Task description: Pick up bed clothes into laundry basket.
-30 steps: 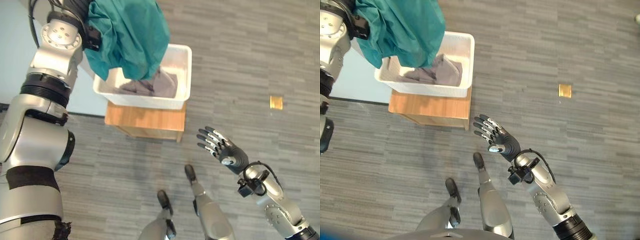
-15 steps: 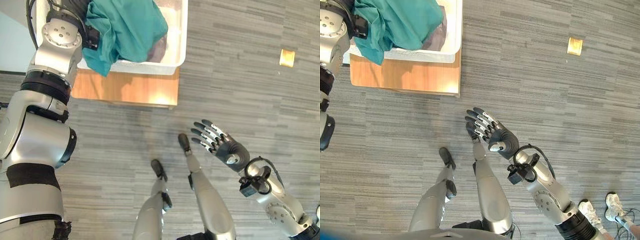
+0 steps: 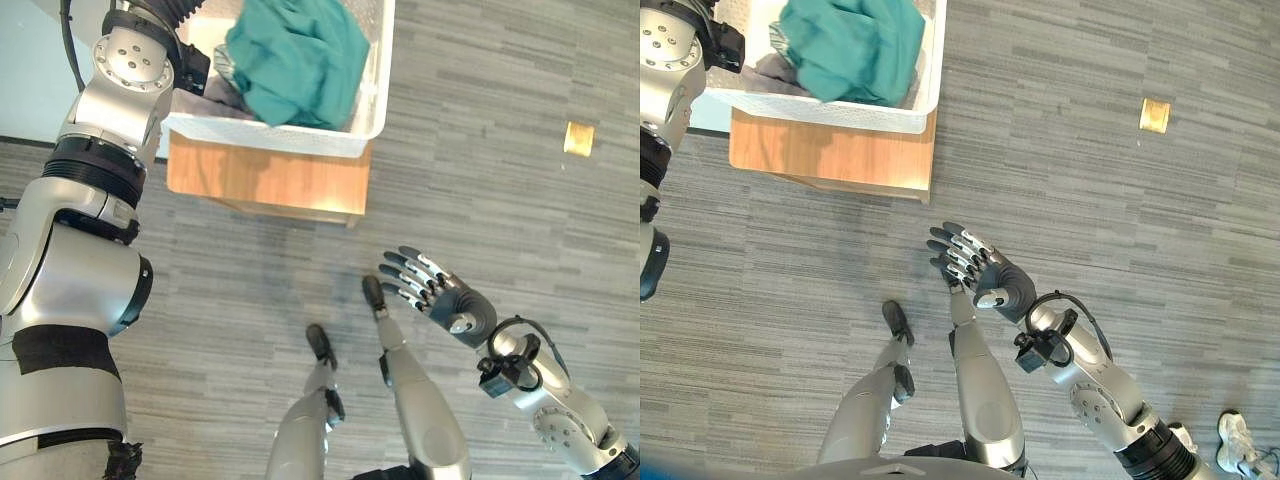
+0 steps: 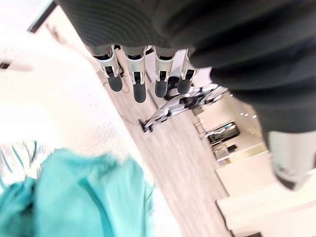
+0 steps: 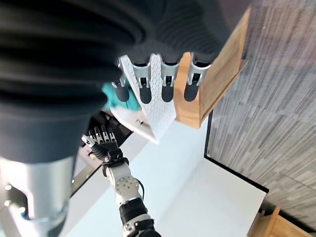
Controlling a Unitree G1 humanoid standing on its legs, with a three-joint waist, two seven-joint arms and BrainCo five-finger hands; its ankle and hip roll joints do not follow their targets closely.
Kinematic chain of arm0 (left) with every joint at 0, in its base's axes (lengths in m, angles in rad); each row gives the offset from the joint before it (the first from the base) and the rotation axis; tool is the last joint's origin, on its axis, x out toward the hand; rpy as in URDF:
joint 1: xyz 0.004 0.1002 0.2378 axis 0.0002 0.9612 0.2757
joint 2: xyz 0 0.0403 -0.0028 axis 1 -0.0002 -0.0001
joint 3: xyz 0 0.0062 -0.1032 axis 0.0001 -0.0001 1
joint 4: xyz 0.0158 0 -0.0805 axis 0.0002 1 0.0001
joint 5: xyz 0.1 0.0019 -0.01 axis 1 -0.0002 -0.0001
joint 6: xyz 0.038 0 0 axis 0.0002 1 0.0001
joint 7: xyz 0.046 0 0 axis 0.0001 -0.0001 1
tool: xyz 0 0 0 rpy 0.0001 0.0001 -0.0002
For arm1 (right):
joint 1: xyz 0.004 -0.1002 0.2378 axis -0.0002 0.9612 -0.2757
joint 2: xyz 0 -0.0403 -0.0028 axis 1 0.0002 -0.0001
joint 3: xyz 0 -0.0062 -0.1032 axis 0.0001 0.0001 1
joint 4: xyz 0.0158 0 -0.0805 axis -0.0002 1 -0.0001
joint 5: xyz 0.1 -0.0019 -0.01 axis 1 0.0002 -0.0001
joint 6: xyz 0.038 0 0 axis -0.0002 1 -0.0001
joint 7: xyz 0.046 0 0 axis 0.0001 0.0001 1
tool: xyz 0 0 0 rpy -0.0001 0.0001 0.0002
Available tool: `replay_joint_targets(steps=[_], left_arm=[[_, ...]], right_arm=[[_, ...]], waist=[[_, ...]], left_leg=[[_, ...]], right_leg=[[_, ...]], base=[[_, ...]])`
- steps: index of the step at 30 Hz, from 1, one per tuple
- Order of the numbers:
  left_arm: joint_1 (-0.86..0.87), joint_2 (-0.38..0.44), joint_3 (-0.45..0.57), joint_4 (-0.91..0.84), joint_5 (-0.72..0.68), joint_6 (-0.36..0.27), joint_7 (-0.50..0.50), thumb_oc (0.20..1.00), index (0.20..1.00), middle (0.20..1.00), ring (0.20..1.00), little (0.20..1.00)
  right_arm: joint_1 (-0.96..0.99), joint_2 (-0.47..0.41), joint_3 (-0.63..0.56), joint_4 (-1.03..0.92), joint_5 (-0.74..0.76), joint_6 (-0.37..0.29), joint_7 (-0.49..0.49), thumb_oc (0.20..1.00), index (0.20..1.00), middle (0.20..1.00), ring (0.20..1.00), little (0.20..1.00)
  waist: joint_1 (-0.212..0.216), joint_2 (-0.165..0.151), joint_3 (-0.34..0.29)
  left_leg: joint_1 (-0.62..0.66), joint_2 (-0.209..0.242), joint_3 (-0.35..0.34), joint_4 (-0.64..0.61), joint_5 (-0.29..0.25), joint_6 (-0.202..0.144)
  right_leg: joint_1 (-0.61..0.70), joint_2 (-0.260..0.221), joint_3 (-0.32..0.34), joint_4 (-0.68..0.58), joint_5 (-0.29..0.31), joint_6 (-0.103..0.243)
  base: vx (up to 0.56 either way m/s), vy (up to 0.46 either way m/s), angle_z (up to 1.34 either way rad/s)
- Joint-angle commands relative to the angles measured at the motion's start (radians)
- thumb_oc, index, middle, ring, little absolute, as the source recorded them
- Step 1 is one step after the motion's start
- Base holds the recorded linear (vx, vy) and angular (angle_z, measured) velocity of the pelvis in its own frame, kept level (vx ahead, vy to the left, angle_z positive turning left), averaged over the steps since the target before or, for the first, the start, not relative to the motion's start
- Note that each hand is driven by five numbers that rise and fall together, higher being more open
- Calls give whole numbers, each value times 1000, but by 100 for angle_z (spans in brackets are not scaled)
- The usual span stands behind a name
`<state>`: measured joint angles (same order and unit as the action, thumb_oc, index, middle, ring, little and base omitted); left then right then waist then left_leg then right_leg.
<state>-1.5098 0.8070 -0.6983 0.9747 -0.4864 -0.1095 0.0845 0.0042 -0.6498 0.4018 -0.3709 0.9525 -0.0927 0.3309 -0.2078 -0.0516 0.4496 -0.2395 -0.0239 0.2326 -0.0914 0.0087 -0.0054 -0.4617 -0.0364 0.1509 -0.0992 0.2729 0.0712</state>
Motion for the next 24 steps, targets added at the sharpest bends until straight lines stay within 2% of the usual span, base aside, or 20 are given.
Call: replay_joint_targets(steps=[1,4,6,10,12,13,14,15,17,18,19,20,22,23,24], left_arm=[[-71,30,47,-28,3,-79,37,1000,1000,1000,1000,1000],[6,41,78,-107,5,-84,36,1000,1000,1000,1000,1000],[187,58,176,-211,-11,-91,36,1000,1000,1000,1000,1000],[414,55,290,-360,-66,-103,27,1000,1000,1000,1000,1000],[895,52,509,-658,-118,-101,-13,1000,1000,1000,1000,1000],[988,47,553,-716,-115,-100,-21,1000,1000,1000,1000,1000],[998,46,561,-723,-114,-98,-20,1000,1000,1000,1000,1000],[1107,17,615,-771,-118,-103,-28,1000,1000,1000,1000,1000],[1367,-93,720,-912,-119,-87,-50,1000,1000,1000,1000,1000],[1550,-199,777,-1007,-90,-79,-79,1000,1000,1000,1000,1000],[1612,-243,789,-1026,-90,-76,-94,1000,1000,1000,1000,1000],[1720,-330,804,-1043,-91,-59,-125,1000,1000,1000,1000,1000],[1724,-332,805,-1047,-91,-57,-124,1000,1000,1000,1000,1000],[1764,-368,807,-1056,-107,-44,-137,1000,1000,1000,1000,1000],[1825,-439,812,-1053,-161,-20,-152,1000,1000,1000,1000,1000]], right_arm=[[20,-27,-56,19,30,-18,40,1000,1000,1000,1000,1000],[24,-18,-63,28,12,-22,37,1000,1000,1000,1000,1000],[33,-5,-89,33,-29,-29,18,1000,1000,1000,1000,1000],[36,21,-131,40,-56,-32,-4,1000,1000,1000,1000,1000],[60,61,-201,94,-164,-27,-61,1000,1000,1000,1000,1000],[68,76,-226,108,-189,-24,-73,1000,1000,1000,1000,1000],[69,74,-222,107,-190,-24,-74,1000,1000,1000,1000,1000],[75,94,-235,124,-205,-21,-81,1000,1000,1000,1000,1000],[86,123,-257,150,-275,-18,-100,1000,1000,1000,1000,1000],[82,148,-276,157,-311,-14,-99,1000,1000,1000,1000,1000],[76,163,-280,166,-306,-9,-96,1000,1000,1000,1000,1000],[54,172,-273,180,-342,2,-90,1000,1000,1000,1000,1000],[54,171,-271,181,-342,2,-90,1000,1000,1000,1000,1000],[42,173,-264,182,-351,8,-85,1000,1000,1000,1000,1000],[11,186,-249,189,-362,14,-92,1000,1000,1000,1000,1000]], waist=[[14,62,-56],[23,67,-75],[41,76,-106],[68,83,-140],[120,98,-196],[134,97,-212],[130,98,-213],[148,96,-227],[179,92,-260],[211,86,-289],[229,83,-303],[273,78,-327],[270,79,-327],[291,76,-335],[346,69,-349]], left_leg=[[-5,30,-139,4,72,-56],[19,30,-140,4,68,-56],[62,29,-148,4,62,-53],[103,27,-160,4,55,-49],[176,23,-185,4,43,-43],[188,22,-189,4,39,-41],[190,22,-189,4,38,-41],[201,21,-193,4,38,-40],[230,25,-205,4,32,-33],[245,27,-219,4,28,-27],[251,26,-227,4,27,-24],[265,22,-255,4,22,-13],[267,22,-258,4,22,-13],[272,19,-273,4,21,-9],[287,14,-321,4,19,6]], right_leg=[[104,-49,-60,30,-50,103],[130,-53,-67,30,-55,102],[169,-56,-82,35,-69,100],[214,-62,-96,42,-89,94],[295,-63,-121,49,-123,83],[312,-63,-126,47,-129,81],[314,-63,-126,47,-129,81],[327,-62,-131,46,-135,80],[362,-62,-143,45,-148,75],[387,-64,-155,47,-161,73],[396,-66,-162,49,-165,72],[414,-74,-186,66,-181,68],[417,-74,-188,66,-183,68],[427,-79,-204,76,-192,67],[445,-96,-244,115,-215,63]], base=[[29,-7,4],[22,-11,0],[83,-14,6],[71,-23,5],[151,-42,3],[104,-17,-2],[59,-10,21],[51,-12,35],[111,-27,25],[125,-15,9],[129,24,8],[84,25,15],[37,14,27],[77,9,52],[100,32,60]])
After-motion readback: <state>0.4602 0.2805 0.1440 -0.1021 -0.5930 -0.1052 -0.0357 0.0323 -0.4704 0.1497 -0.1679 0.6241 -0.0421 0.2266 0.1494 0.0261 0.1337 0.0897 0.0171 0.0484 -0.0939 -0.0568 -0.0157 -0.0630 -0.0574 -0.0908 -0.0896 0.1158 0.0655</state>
